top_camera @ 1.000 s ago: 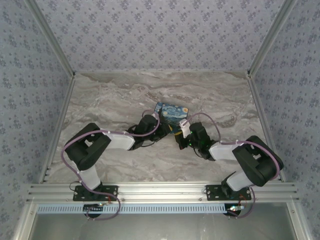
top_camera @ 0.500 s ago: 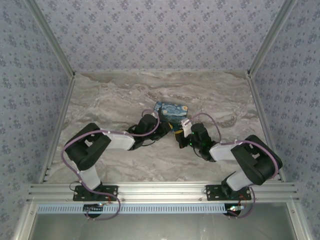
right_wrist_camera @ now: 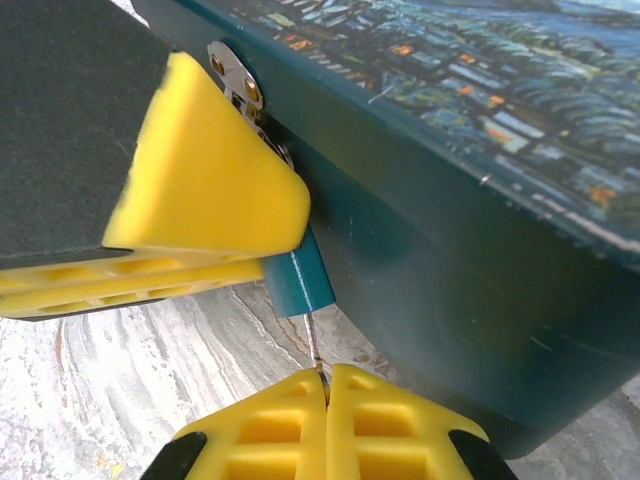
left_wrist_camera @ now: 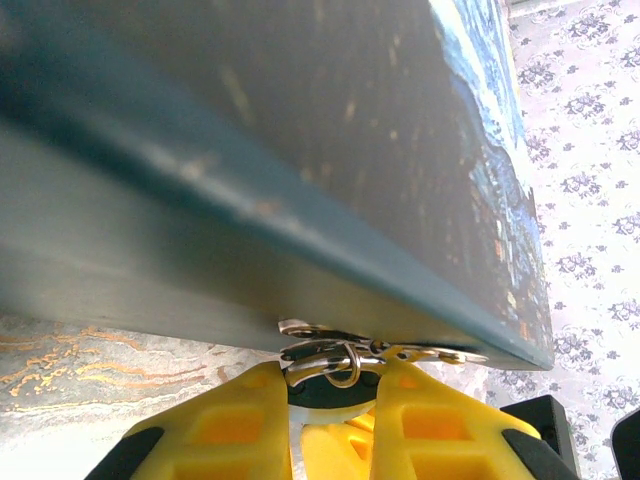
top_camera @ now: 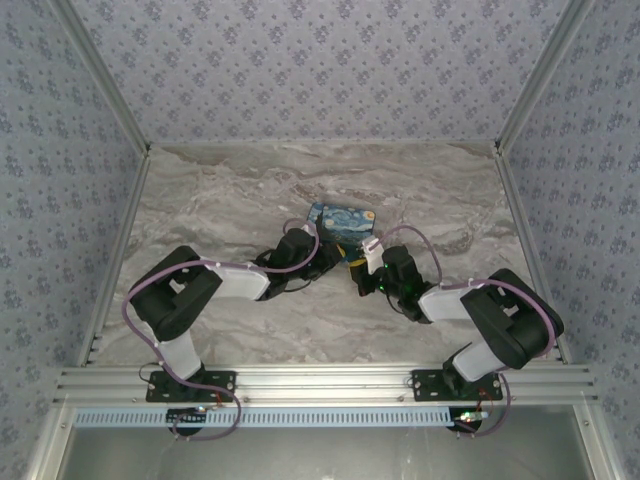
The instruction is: Unlock a padlock with a key
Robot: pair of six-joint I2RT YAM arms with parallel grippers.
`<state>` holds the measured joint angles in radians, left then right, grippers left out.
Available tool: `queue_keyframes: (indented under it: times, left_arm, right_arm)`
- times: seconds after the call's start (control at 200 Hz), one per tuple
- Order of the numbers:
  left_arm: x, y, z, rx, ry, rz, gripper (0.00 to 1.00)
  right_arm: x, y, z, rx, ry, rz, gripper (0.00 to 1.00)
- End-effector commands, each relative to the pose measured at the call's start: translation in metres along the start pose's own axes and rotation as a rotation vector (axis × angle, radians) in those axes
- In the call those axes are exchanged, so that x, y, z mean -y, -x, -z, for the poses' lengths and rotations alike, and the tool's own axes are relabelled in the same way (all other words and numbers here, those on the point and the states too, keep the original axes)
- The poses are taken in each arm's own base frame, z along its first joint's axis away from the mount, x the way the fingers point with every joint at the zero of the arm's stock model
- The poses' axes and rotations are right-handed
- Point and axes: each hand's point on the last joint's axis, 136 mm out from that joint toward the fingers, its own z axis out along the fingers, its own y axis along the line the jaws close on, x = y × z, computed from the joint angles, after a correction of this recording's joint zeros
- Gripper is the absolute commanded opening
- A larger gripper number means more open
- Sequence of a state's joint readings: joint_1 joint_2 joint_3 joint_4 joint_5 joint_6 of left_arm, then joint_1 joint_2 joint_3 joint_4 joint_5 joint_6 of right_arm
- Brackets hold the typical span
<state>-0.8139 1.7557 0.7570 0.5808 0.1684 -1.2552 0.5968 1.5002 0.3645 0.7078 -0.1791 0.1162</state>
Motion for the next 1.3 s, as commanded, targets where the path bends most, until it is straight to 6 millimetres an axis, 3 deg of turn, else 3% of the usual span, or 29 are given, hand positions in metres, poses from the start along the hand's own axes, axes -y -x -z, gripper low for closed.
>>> queue_keyframes:
  times: [0.0,0.63,1.059,1.294]
  left_arm:
    - [0.030,-0.011,0.006,-0.044,-0.087,-0.010,0.18]
    - [0.035,-0.014,0.008,-0.069,-0.092,0.001,0.18]
    - [0.035,-0.015,0.009,-0.068,-0.094,0.000,0.18]
    - [0.032,-0.014,0.010,-0.065,-0.090,0.003,0.18]
  right_arm:
    - [0.000,0.037,-0.003,0.107,-0.003,0.076,0.00]
    - [0.008,0.031,-0.007,0.093,-0.054,0.159,0.00]
    - [-0.005,0.039,-0.007,0.110,0.171,-0.003,0.00]
    - [0.003,0.039,-0.007,0.115,0.114,0.013,0.00]
